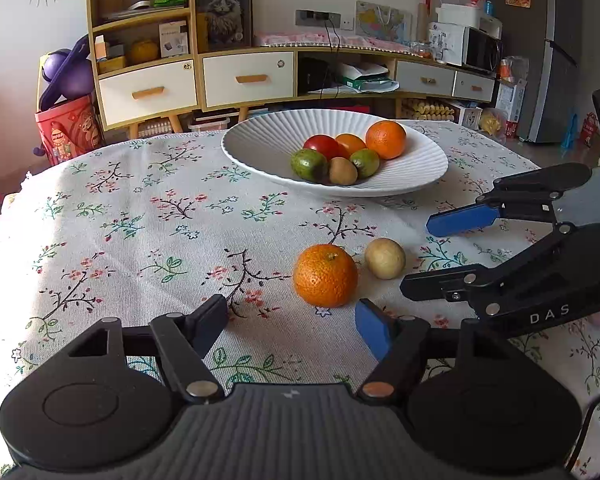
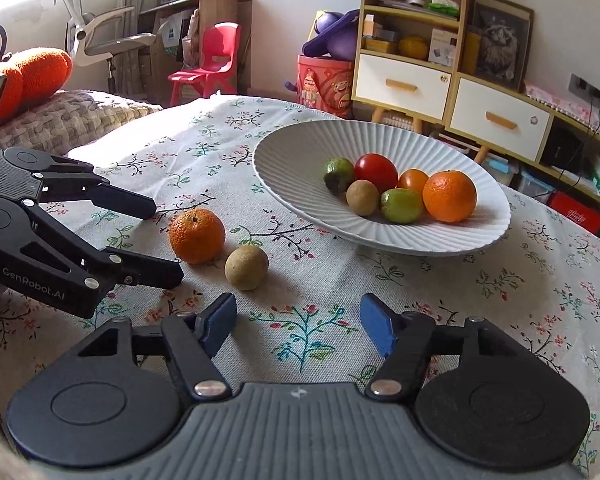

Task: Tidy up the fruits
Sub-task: 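Grasp the small mandarin with the left gripper while the right gripper grasps the brown kiwi, then carry the mandarin with the left gripper while the right gripper carries the kiwi to the bowl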

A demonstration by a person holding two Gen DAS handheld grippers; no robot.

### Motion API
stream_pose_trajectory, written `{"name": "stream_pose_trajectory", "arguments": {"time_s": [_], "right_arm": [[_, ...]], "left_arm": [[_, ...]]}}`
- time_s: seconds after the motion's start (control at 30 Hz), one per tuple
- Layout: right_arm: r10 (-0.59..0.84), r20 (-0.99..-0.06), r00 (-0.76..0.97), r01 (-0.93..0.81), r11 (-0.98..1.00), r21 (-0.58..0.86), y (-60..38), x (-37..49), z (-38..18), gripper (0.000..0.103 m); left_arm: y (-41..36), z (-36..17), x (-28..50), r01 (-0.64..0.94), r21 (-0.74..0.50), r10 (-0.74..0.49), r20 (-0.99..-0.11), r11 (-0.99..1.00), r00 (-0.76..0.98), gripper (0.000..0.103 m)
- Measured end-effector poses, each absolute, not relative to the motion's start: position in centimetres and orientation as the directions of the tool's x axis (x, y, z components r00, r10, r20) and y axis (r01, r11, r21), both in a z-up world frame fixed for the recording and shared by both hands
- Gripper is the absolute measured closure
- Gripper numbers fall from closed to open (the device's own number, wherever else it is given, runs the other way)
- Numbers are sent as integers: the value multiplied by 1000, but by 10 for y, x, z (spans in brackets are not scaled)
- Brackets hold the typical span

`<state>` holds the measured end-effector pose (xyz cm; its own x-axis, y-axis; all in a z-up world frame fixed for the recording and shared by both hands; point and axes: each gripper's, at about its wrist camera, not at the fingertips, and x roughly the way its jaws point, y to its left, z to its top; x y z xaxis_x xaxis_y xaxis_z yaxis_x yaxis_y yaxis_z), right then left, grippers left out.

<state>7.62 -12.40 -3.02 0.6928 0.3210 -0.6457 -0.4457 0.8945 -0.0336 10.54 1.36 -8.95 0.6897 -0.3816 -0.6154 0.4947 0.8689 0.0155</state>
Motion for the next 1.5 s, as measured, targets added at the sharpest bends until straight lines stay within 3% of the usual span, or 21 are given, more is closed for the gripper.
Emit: {"name": "stream_pose_trajectory", "arguments": {"time_s": [0.27, 0.57, 1.0, 1.5], "right_arm": [[339, -649, 681, -482, 875, -49, -112, 80, -28, 56], [341, -649, 680, -492, 869, -60, -108, 82, -27, 65], [354, -655, 667, -514, 856, -61, -103, 83, -26, 79], [348, -658, 668, -508, 859, -61, -105, 81, -25, 79]], "left_arm": [[6, -87, 109, 507, 10, -396, -613, 862, 684, 66], [2, -86, 111, 512, -2, -403, -618, 859, 675, 83], [-1, -85, 111, 499, 4, -387, -625, 867, 678, 84], [-1, -82, 109, 480, 18, -361, -634, 877, 684, 86]]}}
